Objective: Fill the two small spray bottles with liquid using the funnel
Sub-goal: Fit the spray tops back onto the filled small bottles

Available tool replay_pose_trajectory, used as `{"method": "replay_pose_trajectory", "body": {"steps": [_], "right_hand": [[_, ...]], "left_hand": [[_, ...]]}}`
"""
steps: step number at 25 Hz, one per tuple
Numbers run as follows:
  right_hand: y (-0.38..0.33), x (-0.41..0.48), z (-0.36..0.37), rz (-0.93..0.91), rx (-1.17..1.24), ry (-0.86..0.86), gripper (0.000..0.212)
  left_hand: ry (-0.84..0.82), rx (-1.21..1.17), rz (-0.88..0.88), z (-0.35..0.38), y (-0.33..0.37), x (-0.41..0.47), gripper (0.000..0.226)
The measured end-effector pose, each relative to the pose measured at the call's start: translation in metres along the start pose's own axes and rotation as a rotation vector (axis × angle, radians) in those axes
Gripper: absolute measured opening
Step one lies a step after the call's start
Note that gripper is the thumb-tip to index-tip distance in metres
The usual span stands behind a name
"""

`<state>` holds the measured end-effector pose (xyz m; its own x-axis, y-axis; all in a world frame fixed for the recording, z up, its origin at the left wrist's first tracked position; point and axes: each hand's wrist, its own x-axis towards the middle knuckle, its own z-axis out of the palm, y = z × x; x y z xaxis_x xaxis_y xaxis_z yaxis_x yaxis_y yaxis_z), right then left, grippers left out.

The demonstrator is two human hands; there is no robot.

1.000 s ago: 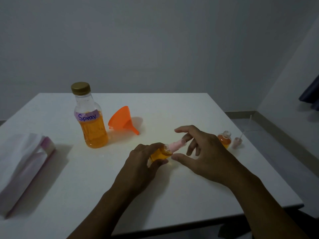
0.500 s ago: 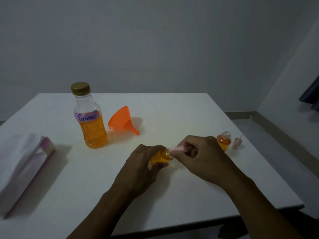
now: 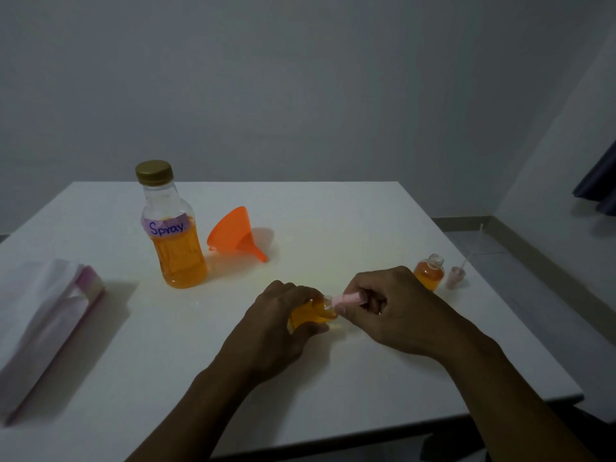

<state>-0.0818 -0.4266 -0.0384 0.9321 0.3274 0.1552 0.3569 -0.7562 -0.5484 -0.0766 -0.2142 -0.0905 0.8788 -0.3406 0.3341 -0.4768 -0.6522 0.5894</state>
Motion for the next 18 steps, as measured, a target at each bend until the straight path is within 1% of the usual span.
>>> {"method": "replay_pose_trajectory", "body": {"steps": [2,6,11,14,16,18], "right_hand": [[0.001,0.002,0.001,0.014,-0.021,-0.030,0.021],[-0.002,0.004,0.004,0.019,-0.008,-0.074,0.030],[-0.009,0.006,0.003,0.094,0.102,-0.012,0.031],[-0.016,0.003,0.004,0.106,0.207,0.058,0.031],[-0.019,0.004,0.006,0.131,0.230,0.108,0.034],[-0.020,0.005,0.007,0.171,0.234,0.125,0.036]], "left_hand": [[0.019,0.011,0.023,0.002,0.001,-0.001,0.039],[0.109,0.068,0.089,0.002,-0.001,-0.001,0.037],[0.215,0.143,0.161,0.004,0.004,-0.001,0.033],[0.225,0.079,0.096,0.003,0.002,-0.001,0.037],[0.227,0.019,0.044,0.003,0.000,0.001,0.041],[0.233,0.039,0.033,0.005,0.000,0.000,0.042]]}}
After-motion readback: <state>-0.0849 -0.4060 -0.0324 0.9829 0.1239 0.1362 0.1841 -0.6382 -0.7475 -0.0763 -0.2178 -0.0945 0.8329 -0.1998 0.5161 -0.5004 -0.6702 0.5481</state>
